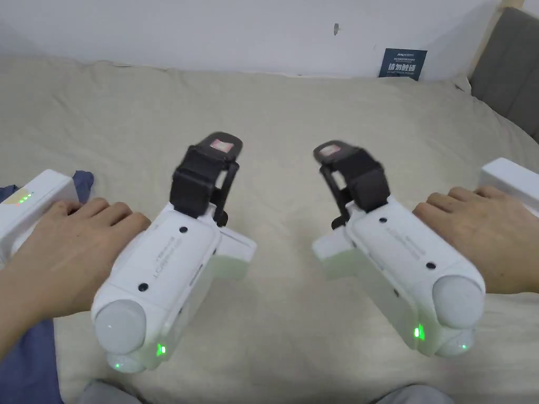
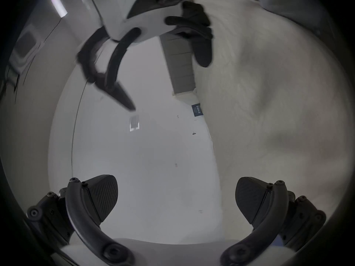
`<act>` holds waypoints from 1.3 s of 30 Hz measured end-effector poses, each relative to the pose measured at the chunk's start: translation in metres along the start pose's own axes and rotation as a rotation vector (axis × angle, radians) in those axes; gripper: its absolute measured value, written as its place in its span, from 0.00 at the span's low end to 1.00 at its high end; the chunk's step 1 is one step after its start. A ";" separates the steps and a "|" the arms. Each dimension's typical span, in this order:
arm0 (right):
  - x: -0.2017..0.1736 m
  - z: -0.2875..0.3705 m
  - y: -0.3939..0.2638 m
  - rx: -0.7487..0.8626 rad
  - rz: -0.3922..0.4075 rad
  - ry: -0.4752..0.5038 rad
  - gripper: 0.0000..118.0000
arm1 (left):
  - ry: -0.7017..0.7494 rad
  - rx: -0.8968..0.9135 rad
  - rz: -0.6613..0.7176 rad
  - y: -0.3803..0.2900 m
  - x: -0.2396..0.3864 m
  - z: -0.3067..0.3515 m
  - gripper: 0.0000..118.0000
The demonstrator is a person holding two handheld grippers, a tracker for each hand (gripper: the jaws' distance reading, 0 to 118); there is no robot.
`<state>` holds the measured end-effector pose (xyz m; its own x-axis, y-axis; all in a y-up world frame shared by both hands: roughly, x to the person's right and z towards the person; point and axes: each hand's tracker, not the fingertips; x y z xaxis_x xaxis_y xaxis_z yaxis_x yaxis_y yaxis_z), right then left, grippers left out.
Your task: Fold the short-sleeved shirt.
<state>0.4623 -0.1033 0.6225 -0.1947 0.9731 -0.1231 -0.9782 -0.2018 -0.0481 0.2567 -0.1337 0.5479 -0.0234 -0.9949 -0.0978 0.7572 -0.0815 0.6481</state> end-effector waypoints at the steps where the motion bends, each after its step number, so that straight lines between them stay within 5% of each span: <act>1: 0.013 -0.002 -0.003 -0.032 -0.165 0.016 1.00 | -0.010 -0.026 0.131 -0.003 -0.010 -0.001 1.00; 5: 0.061 -0.004 -0.034 -0.128 -1.048 0.050 1.00 | 0.068 -0.191 0.848 -0.022 -0.056 -0.010 1.00; 7: 0.066 0.001 -0.051 -0.116 -1.417 0.027 1.00 | 0.137 -0.248 1.113 -0.033 -0.063 -0.012 1.00; 10: 0.055 0.008 -0.056 -0.137 -1.658 -0.047 1.00 | 0.213 -0.335 1.360 -0.040 -0.061 -0.012 1.00; 16: 0.027 0.015 -0.041 -0.217 -1.704 -0.131 1.00 | 0.263 -0.472 1.570 -0.035 -0.037 -0.004 1.00; 39: 0.008 0.015 -0.034 -0.291 -1.769 -0.112 1.00 | 0.206 -0.471 1.518 -0.022 -0.021 0.002 1.00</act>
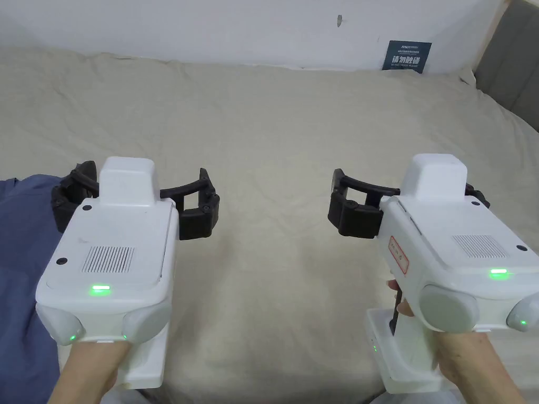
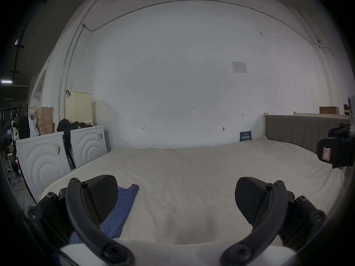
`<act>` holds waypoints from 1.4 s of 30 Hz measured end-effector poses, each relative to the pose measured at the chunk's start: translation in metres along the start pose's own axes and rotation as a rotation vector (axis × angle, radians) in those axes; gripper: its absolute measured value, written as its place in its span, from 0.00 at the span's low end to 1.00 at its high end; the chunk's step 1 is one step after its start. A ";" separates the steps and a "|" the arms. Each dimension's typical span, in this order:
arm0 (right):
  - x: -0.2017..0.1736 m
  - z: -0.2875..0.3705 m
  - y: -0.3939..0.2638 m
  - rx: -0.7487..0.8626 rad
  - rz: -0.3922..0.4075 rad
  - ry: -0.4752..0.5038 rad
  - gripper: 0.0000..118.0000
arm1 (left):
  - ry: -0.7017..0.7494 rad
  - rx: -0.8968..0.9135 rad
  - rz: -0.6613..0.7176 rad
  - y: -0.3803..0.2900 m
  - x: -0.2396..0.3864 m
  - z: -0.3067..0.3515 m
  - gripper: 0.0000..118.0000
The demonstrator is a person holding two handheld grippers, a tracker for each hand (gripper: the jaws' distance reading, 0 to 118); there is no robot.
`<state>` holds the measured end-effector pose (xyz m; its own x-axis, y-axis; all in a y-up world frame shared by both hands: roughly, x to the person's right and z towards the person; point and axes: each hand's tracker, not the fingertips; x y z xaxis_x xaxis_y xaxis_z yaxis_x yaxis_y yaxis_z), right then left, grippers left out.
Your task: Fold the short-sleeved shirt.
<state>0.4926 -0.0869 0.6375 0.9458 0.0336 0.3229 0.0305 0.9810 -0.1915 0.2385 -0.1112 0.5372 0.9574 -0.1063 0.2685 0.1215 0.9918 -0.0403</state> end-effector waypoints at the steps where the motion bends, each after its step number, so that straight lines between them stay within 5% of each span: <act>1: 0.000 0.000 0.000 0.001 0.000 -0.001 1.00 | 0.000 0.001 -0.002 0.000 0.000 0.000 1.00; 11: 0.000 0.002 0.001 0.006 -0.010 -0.004 1.00 | 0.002 0.004 -0.001 0.003 -0.002 0.002 0.96; 13: -0.001 0.003 0.002 0.006 0.004 -0.012 0.85 | -0.004 0.003 -0.001 0.004 -0.001 0.004 0.69; 15: -0.003 0.005 0.003 0.004 0.025 -0.025 0.80 | 0.006 0.010 -0.014 0.005 0.000 0.004 0.61; 16: -0.003 0.004 0.003 0.006 0.023 -0.025 0.56 | 0.018 0.002 -0.023 0.006 0.001 0.002 0.26; 17: -0.003 0.004 0.003 0.006 0.020 -0.025 0.34 | 0.025 -0.001 -0.025 0.007 0.001 0.001 0.09; 18: -0.002 0.003 0.004 0.000 0.013 -0.023 0.19 | 0.024 0.000 -0.018 0.007 0.000 0.002 0.06; 20: -0.001 0.004 0.005 -0.007 0.001 -0.009 0.11 | 0.008 -0.006 -0.005 0.008 -0.002 0.003 0.01; 22: 0.000 0.006 0.005 0.000 -0.011 -0.003 0.02 | 0.004 -0.001 -0.015 0.008 0.000 0.004 0.01; 42: 0.001 0.013 0.010 -0.008 -0.021 0.040 0.01 | -0.001 0.000 -0.003 0.011 -0.001 0.006 0.00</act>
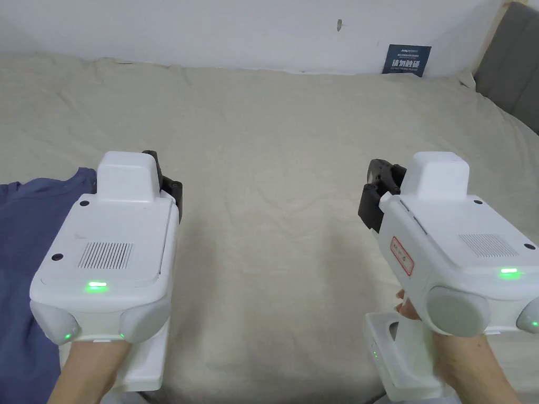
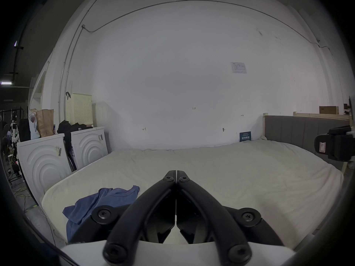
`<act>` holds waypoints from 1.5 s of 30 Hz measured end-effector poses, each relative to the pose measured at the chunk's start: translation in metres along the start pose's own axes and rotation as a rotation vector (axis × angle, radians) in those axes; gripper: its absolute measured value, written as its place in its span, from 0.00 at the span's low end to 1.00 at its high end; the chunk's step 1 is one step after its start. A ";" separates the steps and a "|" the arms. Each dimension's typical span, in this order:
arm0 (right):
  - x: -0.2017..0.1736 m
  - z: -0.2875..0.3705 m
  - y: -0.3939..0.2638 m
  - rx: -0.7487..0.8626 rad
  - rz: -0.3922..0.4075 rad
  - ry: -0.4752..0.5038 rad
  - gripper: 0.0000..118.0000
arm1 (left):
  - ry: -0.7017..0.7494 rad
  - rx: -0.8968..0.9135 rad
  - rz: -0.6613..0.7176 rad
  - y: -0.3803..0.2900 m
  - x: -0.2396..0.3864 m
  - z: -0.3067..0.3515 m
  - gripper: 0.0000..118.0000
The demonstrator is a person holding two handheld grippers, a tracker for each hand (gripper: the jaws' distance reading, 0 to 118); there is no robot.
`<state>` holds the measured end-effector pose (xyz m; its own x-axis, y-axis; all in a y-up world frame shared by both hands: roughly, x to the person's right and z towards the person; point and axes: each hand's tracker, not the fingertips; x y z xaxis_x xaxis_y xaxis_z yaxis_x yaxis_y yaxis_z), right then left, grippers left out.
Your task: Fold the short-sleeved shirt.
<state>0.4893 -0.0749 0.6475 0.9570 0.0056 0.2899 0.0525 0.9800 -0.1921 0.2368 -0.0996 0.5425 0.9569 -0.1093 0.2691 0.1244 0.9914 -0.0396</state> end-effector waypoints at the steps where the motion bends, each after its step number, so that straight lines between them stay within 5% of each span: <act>1: 0.000 0.000 0.000 0.000 0.000 0.000 0.01 | 0.000 0.000 0.001 0.000 0.000 0.000 0.00; 11: -0.020 -0.006 0.001 -0.003 0.010 0.056 0.01 | 0.063 0.001 0.013 -0.001 -0.025 0.010 0.00; 30: -0.151 -0.025 0.004 0.003 0.084 0.445 0.01 | 0.462 -0.042 0.014 -0.012 -0.143 0.089 0.00; 45: -0.181 -0.028 0.006 -0.013 0.120 0.515 0.01 | 0.498 -0.099 0.046 -0.027 -0.172 0.091 0.01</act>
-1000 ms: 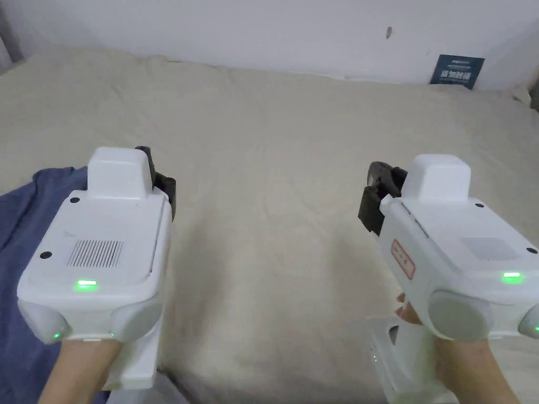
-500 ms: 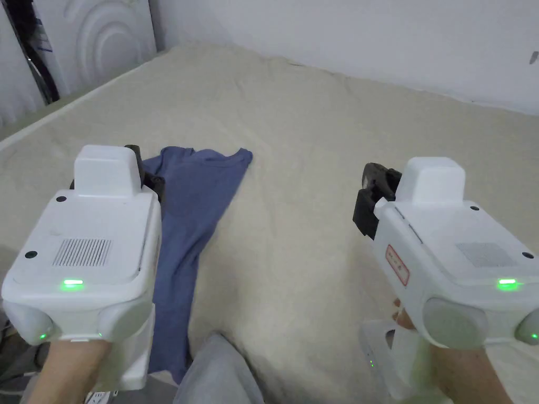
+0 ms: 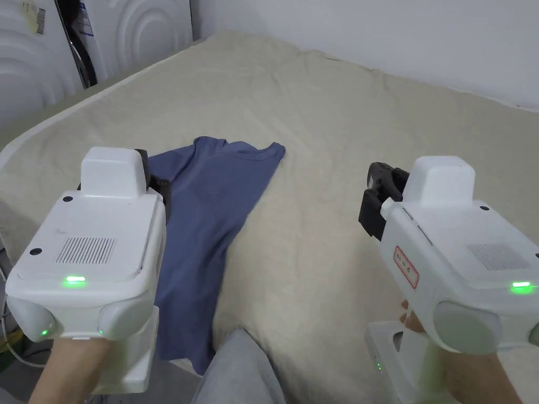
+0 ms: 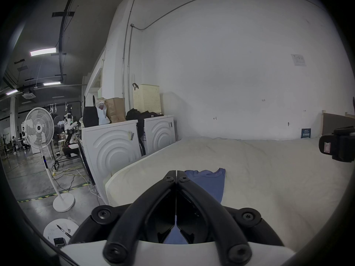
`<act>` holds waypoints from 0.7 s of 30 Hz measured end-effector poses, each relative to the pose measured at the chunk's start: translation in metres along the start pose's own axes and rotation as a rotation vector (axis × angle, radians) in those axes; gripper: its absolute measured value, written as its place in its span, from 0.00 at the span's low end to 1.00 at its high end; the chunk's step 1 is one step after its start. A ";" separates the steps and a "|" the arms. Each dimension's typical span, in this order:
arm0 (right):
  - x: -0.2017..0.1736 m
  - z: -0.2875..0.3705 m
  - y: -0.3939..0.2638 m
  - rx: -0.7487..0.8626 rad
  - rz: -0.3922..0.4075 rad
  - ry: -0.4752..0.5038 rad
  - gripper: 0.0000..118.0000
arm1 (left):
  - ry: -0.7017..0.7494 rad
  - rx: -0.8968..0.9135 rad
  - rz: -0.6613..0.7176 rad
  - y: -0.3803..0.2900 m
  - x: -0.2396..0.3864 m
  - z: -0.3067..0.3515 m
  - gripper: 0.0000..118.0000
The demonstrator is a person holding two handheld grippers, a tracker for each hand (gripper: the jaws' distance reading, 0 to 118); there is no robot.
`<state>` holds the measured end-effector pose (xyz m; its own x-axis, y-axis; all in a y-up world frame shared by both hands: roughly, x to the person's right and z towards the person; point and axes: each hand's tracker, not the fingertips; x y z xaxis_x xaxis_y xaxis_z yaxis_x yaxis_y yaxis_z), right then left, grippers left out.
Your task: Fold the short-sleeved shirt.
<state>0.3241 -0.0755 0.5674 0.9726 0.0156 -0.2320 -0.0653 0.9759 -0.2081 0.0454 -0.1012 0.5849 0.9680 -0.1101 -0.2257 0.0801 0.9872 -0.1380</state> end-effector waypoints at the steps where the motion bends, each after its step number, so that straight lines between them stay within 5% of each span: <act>1: 0.001 -0.002 0.001 -0.001 0.000 0.000 0.01 | -0.002 -0.010 0.001 0.000 0.000 -0.006 0.02; 3: 0.003 -0.006 0.003 -0.003 -0.003 -0.001 0.01 | -0.014 -0.070 0.013 0.000 -0.001 -0.023 0.12; 6: 0.005 -0.015 0.006 -0.007 -0.005 -0.003 0.01 | -0.050 -0.145 0.029 0.003 -0.002 -0.059 0.41; 8: 0.006 -0.023 0.008 -0.010 -0.006 -0.005 0.01 | -0.061 -0.177 0.023 0.006 -0.002 -0.090 0.63; 10: 0.008 -0.033 0.009 -0.017 -0.015 -0.007 0.01 | -0.083 -0.248 0.013 0.009 -0.002 -0.124 0.95; 21: 0.043 -0.094 -0.012 -0.110 -0.050 -0.019 0.01 | -0.132 -0.663 0.046 -0.022 0.018 -0.362 1.00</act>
<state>0.3456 -0.1068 0.4702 0.9792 -0.0271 -0.2012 -0.0401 0.9458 -0.3224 -0.0247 -0.1663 0.2345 0.9912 -0.0133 -0.1313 -0.0836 0.7064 -0.7028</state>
